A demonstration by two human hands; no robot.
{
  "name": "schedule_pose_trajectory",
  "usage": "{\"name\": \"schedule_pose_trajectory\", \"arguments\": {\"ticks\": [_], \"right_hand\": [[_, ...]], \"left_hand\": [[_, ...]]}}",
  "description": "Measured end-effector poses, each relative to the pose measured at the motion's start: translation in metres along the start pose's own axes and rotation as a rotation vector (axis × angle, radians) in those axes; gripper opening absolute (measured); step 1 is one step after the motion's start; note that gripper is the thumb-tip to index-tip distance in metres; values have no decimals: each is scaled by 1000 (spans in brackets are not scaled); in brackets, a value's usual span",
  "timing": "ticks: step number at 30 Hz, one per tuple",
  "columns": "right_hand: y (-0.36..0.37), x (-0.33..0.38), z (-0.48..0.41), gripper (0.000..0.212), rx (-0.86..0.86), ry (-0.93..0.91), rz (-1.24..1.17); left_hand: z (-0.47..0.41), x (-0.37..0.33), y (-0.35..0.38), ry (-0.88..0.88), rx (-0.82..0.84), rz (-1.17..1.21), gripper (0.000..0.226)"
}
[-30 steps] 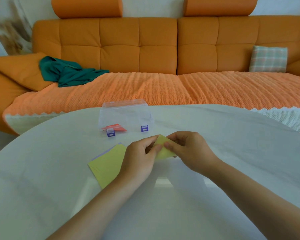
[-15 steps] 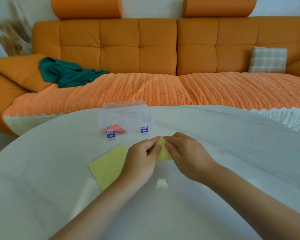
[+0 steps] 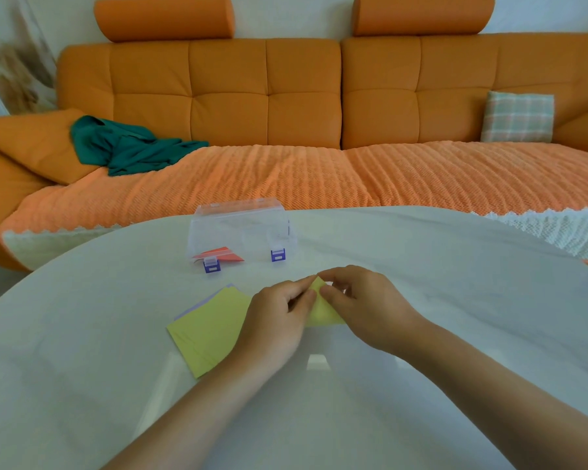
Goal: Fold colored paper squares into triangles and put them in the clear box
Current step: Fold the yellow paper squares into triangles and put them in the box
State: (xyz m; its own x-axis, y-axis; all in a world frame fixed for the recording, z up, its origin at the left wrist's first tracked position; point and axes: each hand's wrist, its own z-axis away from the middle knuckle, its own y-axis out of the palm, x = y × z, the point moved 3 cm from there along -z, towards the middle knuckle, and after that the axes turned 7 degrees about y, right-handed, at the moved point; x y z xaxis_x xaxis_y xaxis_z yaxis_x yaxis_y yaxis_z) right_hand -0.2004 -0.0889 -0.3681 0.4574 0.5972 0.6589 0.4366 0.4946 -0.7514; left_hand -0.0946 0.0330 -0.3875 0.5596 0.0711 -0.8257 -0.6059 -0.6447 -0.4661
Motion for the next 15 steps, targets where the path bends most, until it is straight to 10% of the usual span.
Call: {"name": "schedule_pose_trajectory", "arguments": {"ticks": [15], "right_hand": [[-3,1,0,22,1,148,-192]], "left_hand": [[1,-2,1,-16,-13,-29,35]]}}
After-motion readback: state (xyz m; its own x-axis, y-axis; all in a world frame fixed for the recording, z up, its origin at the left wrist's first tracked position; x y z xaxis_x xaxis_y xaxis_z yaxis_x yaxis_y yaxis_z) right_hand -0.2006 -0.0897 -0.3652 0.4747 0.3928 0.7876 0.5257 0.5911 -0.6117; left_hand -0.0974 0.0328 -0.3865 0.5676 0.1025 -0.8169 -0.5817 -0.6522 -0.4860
